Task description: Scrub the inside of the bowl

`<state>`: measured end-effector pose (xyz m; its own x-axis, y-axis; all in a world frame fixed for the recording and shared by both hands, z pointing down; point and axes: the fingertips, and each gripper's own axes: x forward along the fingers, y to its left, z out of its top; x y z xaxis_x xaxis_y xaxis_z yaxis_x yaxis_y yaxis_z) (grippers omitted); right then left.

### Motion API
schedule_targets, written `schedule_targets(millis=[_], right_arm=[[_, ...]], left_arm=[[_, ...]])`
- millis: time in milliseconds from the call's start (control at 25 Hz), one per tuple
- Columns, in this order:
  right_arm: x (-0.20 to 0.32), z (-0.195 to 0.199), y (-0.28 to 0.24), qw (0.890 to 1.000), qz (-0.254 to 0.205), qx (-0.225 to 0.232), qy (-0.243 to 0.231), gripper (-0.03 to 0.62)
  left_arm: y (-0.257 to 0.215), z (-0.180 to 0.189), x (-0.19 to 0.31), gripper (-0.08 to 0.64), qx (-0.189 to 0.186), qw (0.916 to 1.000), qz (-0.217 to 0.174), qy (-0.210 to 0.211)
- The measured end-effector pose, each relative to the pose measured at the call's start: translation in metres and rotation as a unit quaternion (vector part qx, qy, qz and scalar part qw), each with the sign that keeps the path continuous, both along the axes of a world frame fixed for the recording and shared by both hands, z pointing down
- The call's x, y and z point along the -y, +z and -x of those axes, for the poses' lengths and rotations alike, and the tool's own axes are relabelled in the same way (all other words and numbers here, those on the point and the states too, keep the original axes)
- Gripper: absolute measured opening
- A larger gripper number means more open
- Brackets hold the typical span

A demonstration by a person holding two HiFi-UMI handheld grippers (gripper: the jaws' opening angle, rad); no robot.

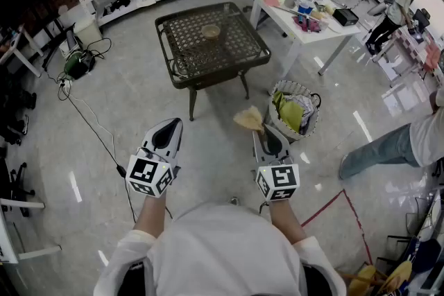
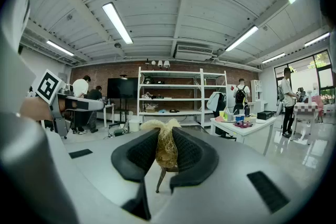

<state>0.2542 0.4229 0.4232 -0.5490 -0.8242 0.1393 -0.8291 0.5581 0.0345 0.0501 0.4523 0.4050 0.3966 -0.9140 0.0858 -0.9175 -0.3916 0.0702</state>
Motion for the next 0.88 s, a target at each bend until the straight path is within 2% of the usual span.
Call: schedule_targets(millis=[280, 440, 880], right_arm=[[0.007, 0.007, -0.002, 1.000, -0.002, -0.001, -0.002, 0.089], [0.004, 0.013, -0.003, 1.000, -0.001, 0.013, -0.003, 0.091], [0.014, 0.016, 0.011, 1.000, 0.012, 0.015, 0.021, 0.091]], left_arm=[[0.002, 0.007, 0.007, 0.032, -0.001, 1.0000, 0.003, -0.003], [0.003, 0.014, 0.004, 0.032, -0.009, 1.0000, -0.001, 0.000], [0.024, 0.031, 0.013, 0.034, -0.028, 0.9995, 0.013, 0.003]])
